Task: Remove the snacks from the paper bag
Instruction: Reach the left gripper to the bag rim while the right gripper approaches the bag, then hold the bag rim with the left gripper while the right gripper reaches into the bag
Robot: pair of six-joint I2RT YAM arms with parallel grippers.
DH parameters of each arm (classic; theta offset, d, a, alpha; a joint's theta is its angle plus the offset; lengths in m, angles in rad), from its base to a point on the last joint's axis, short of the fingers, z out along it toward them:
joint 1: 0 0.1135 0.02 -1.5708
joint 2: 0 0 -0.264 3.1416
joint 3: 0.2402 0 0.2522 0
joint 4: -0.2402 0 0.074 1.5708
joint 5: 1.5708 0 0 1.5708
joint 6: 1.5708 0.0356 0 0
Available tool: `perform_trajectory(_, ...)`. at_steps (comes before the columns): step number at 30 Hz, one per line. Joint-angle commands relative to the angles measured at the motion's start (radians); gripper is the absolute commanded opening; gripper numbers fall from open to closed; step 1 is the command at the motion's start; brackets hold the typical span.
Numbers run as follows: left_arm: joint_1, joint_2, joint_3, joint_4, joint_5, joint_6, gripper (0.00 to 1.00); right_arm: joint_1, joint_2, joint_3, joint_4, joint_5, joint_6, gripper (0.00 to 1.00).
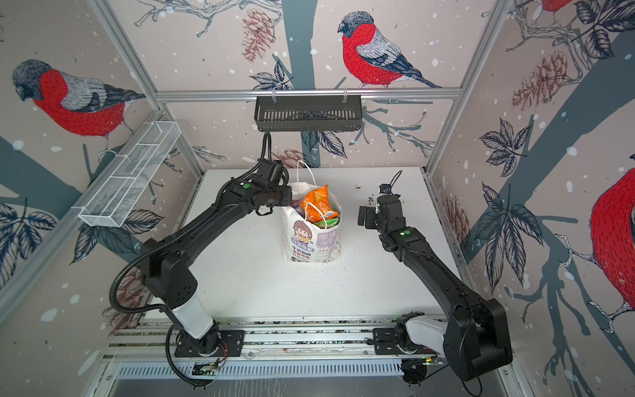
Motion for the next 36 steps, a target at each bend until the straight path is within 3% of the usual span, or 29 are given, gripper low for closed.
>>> perform_trajectory(1, 0.000, 0.022, 0.029, -0.032, -0.016, 0.000, 0.07, 0.002, -0.001, 0.007, -0.001, 0.017, 0.000, 1.00)
perform_trajectory(3, 0.000, 0.032, 0.048, -0.045, -0.030, -0.002, 0.00, 0.002, -0.003, 0.006, 0.000, 0.019, -0.001, 1.00)
perform_trajectory(9, 0.000, 0.035, 0.087, -0.031, -0.062, 0.011, 0.00, 0.006, -0.005, 0.007, 0.006, 0.011, 0.005, 1.00)
perform_trajectory(19, 0.004, 0.006, 0.101, 0.113, -0.292, 0.084, 0.00, 0.041, -0.012, 0.039, 0.020, -0.034, 0.005, 1.00)
perform_trajectory(29, 0.055, 0.022, 0.142, 0.131, -0.272, 0.076, 0.00, 0.152, 0.047, 0.191, -0.008, -0.088, -0.001, 1.00)
perform_trajectory(36, 0.062, -0.023, 0.091, 0.167, -0.238, 0.067, 0.00, 0.204, 0.089, 0.314, -0.004, -0.236, 0.048, 1.00)
